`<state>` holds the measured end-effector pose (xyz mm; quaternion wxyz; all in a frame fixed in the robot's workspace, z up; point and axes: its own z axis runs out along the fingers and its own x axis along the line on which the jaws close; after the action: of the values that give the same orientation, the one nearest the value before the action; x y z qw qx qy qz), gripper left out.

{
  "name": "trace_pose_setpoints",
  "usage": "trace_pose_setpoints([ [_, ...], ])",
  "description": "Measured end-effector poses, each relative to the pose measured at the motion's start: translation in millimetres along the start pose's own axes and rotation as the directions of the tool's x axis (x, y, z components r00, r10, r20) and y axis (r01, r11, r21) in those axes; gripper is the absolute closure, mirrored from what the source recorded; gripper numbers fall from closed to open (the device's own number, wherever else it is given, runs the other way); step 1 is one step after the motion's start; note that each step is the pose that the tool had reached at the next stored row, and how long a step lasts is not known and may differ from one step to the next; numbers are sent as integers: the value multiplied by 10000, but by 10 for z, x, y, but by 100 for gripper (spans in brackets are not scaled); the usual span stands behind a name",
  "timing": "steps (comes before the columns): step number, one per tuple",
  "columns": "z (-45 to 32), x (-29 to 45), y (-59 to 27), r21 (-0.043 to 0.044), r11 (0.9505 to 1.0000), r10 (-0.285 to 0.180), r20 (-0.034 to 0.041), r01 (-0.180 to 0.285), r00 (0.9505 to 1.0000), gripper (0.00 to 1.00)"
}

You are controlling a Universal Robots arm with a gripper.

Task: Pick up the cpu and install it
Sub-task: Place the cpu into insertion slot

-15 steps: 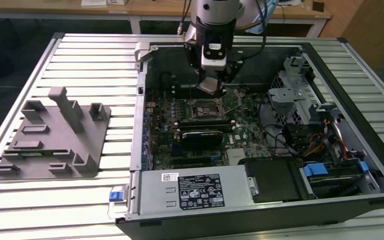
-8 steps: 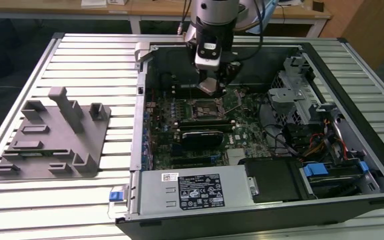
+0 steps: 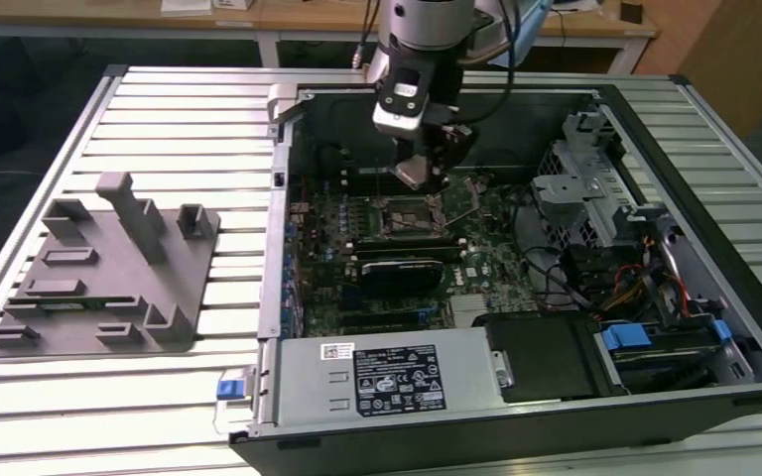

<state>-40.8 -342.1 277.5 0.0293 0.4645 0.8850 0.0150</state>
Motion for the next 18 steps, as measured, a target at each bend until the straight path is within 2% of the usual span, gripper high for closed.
trace_pose_setpoints([
  [4,1,0,0,28,9973,734,43,-734,9973,45],
  [9,2,0,0,59,9867,1623,99,-1624,9867,45],
  [12,3,0,0,74,9765,2152,134,-2153,9765,45],
  [14,4,0,0,83,9678,2516,157,-2518,9677,45],
  [18,6,0,0,99,9470,3209,203,-3211,9469,45],
])
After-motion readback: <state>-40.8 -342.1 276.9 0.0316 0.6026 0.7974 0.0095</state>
